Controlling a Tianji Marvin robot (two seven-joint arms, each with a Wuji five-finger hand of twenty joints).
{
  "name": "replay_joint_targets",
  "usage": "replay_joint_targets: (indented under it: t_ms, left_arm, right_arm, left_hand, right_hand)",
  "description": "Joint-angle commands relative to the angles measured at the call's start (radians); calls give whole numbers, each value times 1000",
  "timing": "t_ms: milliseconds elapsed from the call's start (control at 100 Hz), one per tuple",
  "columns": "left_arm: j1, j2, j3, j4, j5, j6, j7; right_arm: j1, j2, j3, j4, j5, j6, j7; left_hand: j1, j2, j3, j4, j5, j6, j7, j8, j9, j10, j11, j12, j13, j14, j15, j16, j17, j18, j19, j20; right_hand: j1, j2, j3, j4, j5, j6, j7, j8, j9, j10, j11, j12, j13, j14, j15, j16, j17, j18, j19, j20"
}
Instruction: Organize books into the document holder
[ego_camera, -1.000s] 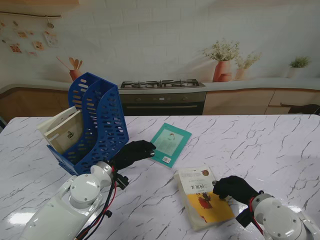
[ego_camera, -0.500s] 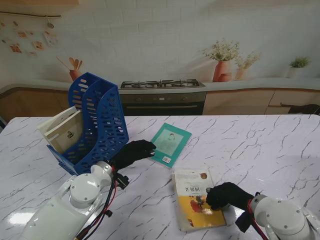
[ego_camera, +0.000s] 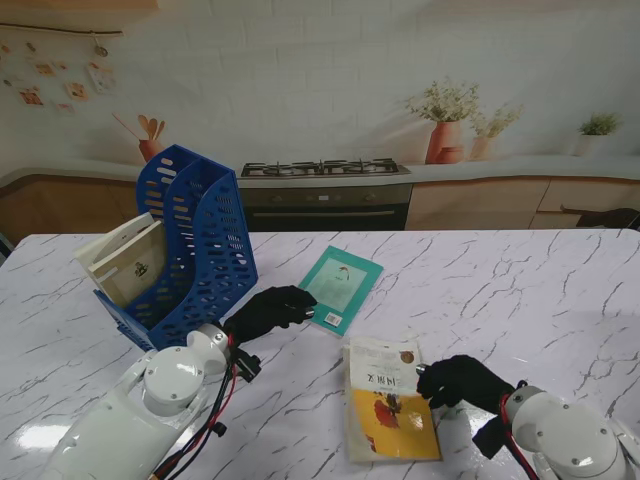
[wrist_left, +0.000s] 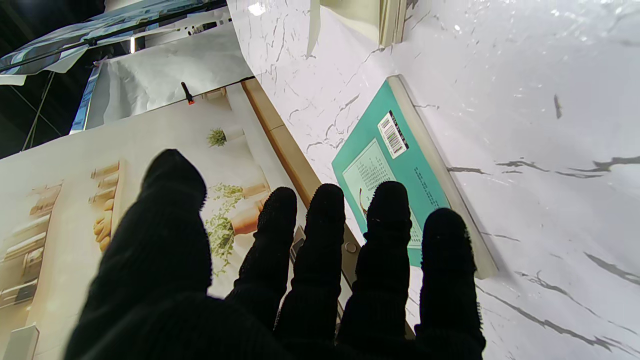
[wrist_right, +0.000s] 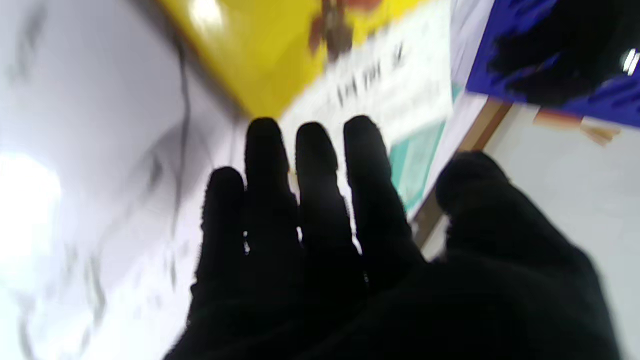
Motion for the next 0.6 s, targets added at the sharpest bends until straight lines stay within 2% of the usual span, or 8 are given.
replay_joint_targets:
  t_ms: [0, 20, 110, 230, 350, 380, 440, 590]
  left_arm:
    - [-10, -8, 10, 10, -4, -8, -11]
    - [-12, -8, 11, 10, -5, -1, -13]
    - [-19, -13, 18, 14, -16, 24, -12]
    - [-23, -13, 21, 6, -27, 83, -22]
    - [-27, -15, 31, -3, -42, 146, -35]
    - [-30, -16, 35, -2, -47, 160, -37]
    - [-37, -19, 45, 1, -53, 188, -39]
    - [-60, -30, 72, 29, -91, 236, -45]
  right_arm:
    - [7, -20, 6, -27, -35, 18, -19]
    - [11, -22, 6, -28, -51, 27, -31]
    - [45, -26, -1, -16, -107, 61, -57]
    - [107, -25, -30, 25, -150, 111, -66]
    - [175, -19, -73, 84, -184, 149, -53]
    - [187, -15, -82, 94, -192, 158, -41]
    - [209, -10, -101, 108, -198, 190, -23]
    - [250, -3, -138, 146, -215, 224, 0]
  left_hand:
    - [-17, -60, 88, 19, -4, 27, 11, 10, 20, 20, 33, 18, 37, 17, 45, 8, 70, -28, 96, 46]
    - [-22, -68, 97, 16, -13, 38, 5, 7, 16, 24, 40, 22, 45, 13, 58, 13, 102, -38, 116, 52]
    - [-26, -88, 104, 13, -17, 69, 2, 6, 7, 47, 47, 24, 77, 20, 82, 18, 193, -54, 151, 57]
    - [-49, -91, 101, 6, -15, 116, 6, 10, 25, 94, 44, 4, 125, 37, 116, 15, 299, -68, 188, 46]
    - [-58, -65, 43, 3, 31, 165, 8, 12, 98, 139, 54, -51, 217, 71, 163, -15, 429, -43, 252, -8]
    - [-42, -51, 2, 8, 37, 172, 4, 6, 101, 145, 63, -67, 224, 76, 173, -37, 444, -49, 266, -45]
    - [-37, -48, -7, 9, 41, 185, -2, 1, 109, 154, 66, -70, 239, 86, 179, -40, 475, -45, 267, -55]
    - [-30, -37, -26, 11, 63, 223, -55, -42, 113, 181, 58, -91, 253, 106, 187, -57, 509, -35, 269, -80]
  right_hand:
    - [-26, -47, 23, 9, -16, -54, 2, 34, 13, -7, 23, 24, 29, 18, 37, 28, 50, 383, 72, 65]
    - [-48, -64, 44, 14, -32, -56, -13, 47, 1, -7, 27, 33, 38, 18, 58, 41, 86, 383, 110, 101]
    - [-84, -122, 71, 13, -89, -43, -59, 58, -48, -2, 28, 39, 50, 3, 116, 68, 159, 375, 191, 161]
    - [-123, -177, 86, 8, -123, -20, -88, 57, -73, 5, 37, 44, 56, -3, 145, 75, 248, 369, 264, 201]
    - [-159, -198, 93, 4, -138, 28, -100, 56, -84, 28, 46, 46, 70, 2, 151, 70, 289, 374, 281, 203]
    - [-170, -197, 95, 3, -139, 52, -103, 56, -83, 42, 47, 41, 79, 7, 144, 62, 289, 379, 275, 198]
    - [-187, -202, 99, 0, -140, 109, -114, 55, -81, 83, 50, 26, 93, 25, 129, 46, 294, 406, 250, 182]
    - [-203, -199, 92, -3, -123, 176, -127, 51, -53, 135, 70, -28, 149, 30, 118, 20, 343, 390, 251, 159]
